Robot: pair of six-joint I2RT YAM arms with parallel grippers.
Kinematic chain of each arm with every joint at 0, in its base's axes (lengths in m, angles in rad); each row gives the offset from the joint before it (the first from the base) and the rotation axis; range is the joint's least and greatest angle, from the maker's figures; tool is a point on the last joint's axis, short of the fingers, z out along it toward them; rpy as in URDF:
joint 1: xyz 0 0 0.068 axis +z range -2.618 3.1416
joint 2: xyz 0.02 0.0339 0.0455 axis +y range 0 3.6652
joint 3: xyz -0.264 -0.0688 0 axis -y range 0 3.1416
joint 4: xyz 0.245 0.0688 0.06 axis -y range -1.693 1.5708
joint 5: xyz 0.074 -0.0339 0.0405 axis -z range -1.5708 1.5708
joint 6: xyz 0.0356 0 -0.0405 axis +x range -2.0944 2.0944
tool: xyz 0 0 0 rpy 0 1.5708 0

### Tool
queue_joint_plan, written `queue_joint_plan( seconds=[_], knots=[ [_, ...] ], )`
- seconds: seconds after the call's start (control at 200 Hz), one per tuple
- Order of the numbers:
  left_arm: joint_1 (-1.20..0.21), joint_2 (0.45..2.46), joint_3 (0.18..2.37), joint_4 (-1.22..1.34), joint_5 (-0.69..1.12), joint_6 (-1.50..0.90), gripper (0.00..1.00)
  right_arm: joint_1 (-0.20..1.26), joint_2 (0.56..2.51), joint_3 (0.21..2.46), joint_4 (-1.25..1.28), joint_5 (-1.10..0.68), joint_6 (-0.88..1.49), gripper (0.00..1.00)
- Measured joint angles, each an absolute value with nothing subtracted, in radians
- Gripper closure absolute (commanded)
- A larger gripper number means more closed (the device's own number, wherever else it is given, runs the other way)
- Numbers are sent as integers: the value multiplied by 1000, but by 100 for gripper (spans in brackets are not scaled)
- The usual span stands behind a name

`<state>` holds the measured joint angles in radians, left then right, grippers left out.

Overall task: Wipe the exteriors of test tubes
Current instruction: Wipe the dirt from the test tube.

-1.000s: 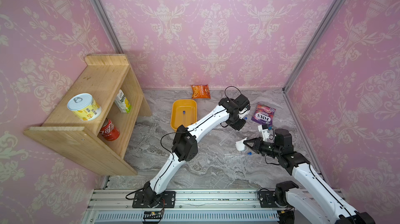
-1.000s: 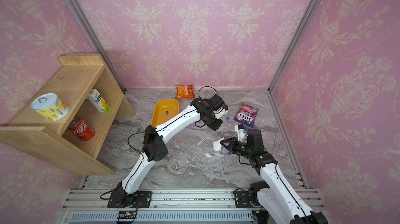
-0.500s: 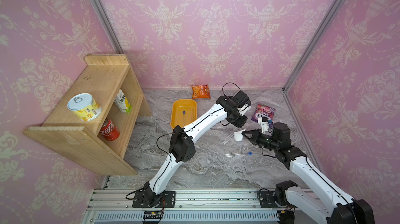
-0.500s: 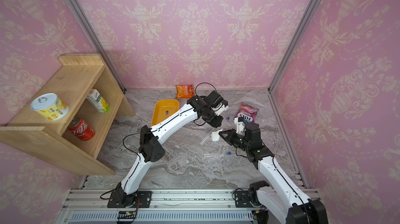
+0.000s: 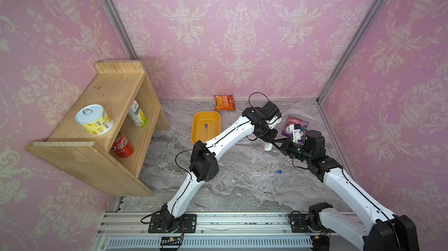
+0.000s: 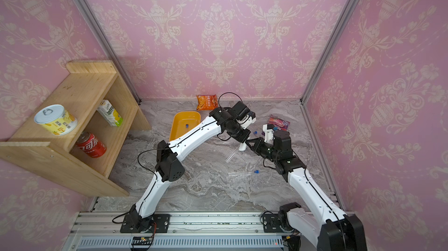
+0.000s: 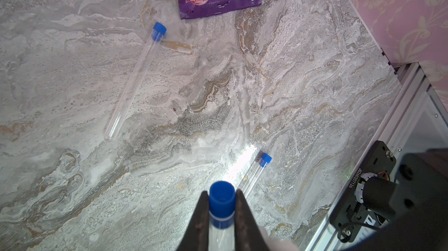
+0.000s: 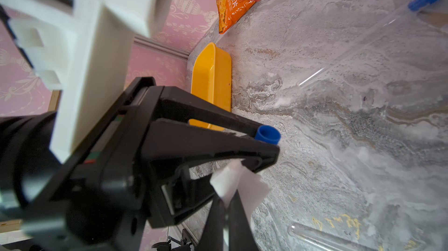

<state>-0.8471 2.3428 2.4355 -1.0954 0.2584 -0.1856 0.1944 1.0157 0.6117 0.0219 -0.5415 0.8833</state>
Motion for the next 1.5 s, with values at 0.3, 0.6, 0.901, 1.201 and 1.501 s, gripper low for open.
queue_joint_plan(
  seconds=[0.3, 0.6, 0.901, 1.201, 1.501],
  knots=[
    [-841, 2337, 2423, -1089, 265, -201, 83, 215, 1032, 594, 63, -525, 884, 100],
    [-840, 2321, 2417, -1073, 277, -201, 83, 279, 1010, 556, 66, -489, 892, 100],
    [-839, 2298, 2405, -1061, 281, -201, 83, 407, 969, 504, 61, -421, 919, 100],
    [-839, 2287, 2400, -1050, 293, -206, 83, 460, 890, 495, -6, -355, 921, 100],
    [-839, 2245, 2308, -1010, 310, -224, 83, 278, 902, 567, -89, -400, 863, 100]
  ],
)
